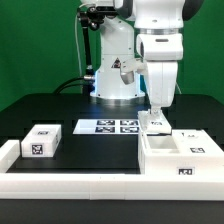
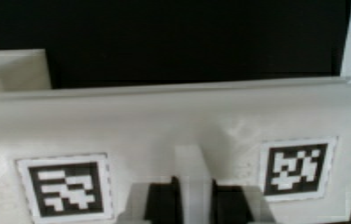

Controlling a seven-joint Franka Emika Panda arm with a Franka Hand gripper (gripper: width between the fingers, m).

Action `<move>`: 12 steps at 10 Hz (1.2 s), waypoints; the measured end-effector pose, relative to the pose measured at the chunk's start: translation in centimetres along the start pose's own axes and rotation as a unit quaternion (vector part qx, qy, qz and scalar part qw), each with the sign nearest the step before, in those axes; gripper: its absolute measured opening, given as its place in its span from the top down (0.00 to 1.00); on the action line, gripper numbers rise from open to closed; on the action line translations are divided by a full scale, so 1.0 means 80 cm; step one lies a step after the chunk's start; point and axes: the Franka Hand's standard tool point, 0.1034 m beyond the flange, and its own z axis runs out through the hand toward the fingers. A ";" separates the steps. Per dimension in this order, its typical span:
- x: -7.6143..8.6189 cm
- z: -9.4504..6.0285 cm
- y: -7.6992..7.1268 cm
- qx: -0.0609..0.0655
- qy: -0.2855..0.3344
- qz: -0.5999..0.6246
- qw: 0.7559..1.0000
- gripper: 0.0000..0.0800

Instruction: Assemble cabinet

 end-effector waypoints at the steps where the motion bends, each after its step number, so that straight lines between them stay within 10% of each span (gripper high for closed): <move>1: 0.000 0.000 0.000 0.000 0.000 0.000 1.000 0.92; 12: 0.001 0.000 -0.001 0.000 0.000 0.001 1.000 0.92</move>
Offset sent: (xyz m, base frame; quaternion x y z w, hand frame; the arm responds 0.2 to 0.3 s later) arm -0.0043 -0.0020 -0.0006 0.0020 -0.0066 -0.0014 1.0000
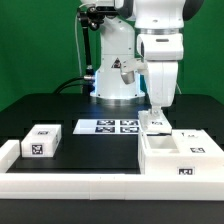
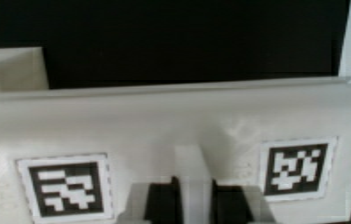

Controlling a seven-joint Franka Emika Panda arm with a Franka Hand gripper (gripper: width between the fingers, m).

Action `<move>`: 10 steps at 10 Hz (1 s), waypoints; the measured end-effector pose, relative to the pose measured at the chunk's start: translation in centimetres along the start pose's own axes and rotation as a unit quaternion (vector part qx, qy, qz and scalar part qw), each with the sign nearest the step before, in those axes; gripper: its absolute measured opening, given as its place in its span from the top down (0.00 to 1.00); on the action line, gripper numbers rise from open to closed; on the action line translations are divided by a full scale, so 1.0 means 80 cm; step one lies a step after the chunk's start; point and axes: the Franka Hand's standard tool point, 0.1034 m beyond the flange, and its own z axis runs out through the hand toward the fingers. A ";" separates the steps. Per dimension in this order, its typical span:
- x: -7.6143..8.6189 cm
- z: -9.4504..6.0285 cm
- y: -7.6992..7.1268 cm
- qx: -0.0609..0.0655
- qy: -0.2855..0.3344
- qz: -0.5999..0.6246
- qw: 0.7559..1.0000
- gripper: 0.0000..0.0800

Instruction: Assemble cabinet

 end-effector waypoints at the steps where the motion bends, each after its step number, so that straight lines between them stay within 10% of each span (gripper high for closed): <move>1: 0.000 0.000 -0.001 0.000 0.000 0.000 1.000 0.92; 10: 0.001 0.006 -0.005 0.002 0.002 0.003 1.000 0.92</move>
Offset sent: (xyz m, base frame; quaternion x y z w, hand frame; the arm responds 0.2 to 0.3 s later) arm -0.0075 -0.0040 -0.0007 0.0020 0.0014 -0.0042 1.0000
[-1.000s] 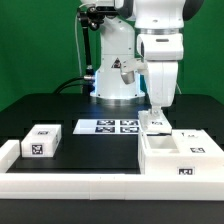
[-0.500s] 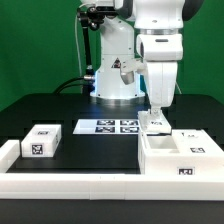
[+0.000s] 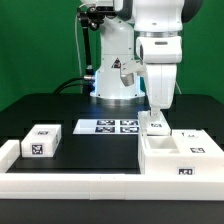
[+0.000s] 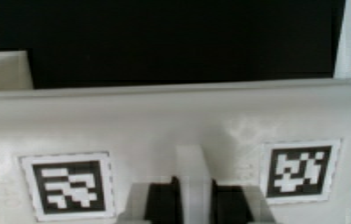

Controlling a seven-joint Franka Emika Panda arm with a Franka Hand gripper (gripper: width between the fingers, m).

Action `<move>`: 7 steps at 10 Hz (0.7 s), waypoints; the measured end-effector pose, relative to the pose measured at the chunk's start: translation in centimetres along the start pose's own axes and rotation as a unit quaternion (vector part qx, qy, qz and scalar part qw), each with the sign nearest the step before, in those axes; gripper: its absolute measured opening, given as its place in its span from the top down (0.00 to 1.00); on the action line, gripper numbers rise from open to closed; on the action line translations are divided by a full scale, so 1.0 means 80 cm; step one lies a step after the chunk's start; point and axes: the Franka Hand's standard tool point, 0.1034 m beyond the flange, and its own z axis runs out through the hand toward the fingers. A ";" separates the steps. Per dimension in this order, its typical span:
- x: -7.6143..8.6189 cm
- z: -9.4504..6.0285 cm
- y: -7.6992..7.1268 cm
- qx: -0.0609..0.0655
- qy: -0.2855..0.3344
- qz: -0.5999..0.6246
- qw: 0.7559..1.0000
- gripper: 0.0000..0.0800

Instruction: Assemble cabinet

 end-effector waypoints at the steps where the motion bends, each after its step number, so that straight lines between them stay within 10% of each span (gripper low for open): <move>1: 0.000 0.001 -0.001 0.001 0.000 0.000 1.000 0.92; 7: -0.008 -0.001 0.004 0.003 -0.001 0.006 1.000 0.92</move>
Offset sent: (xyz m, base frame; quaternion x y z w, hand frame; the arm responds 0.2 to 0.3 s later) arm 0.0093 0.0003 0.0047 0.0003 0.0087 0.0018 1.0000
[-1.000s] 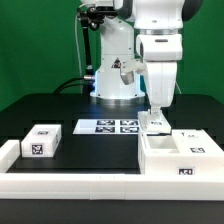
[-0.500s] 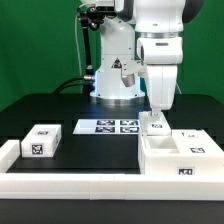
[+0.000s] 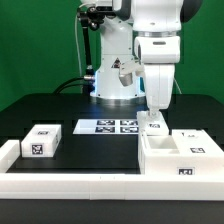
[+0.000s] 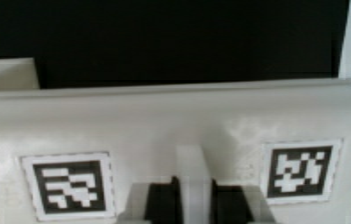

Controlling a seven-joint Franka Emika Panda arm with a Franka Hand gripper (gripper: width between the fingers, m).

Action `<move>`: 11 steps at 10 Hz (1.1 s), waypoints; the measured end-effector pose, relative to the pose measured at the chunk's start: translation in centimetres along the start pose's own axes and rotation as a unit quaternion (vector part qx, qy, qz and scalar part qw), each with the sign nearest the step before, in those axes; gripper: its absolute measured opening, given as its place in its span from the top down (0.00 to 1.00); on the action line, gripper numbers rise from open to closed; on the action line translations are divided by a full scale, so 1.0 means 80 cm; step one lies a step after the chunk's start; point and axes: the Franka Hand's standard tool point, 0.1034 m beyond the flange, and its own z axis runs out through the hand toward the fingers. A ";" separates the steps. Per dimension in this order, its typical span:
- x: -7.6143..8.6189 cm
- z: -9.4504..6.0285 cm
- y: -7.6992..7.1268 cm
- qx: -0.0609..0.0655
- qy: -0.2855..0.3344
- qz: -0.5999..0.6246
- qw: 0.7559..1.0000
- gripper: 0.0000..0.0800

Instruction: Assemble cabinet

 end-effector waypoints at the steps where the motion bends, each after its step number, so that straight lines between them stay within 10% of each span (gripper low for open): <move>1: 0.000 0.000 0.000 0.000 0.000 0.000 1.000 0.92; 11: 0.008 -0.004 0.000 0.005 -0.002 -0.005 1.000 0.92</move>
Offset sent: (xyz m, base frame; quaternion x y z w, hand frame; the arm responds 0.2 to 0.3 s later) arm 0.0127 0.0079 0.0116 -0.0036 0.0080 0.0012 1.0000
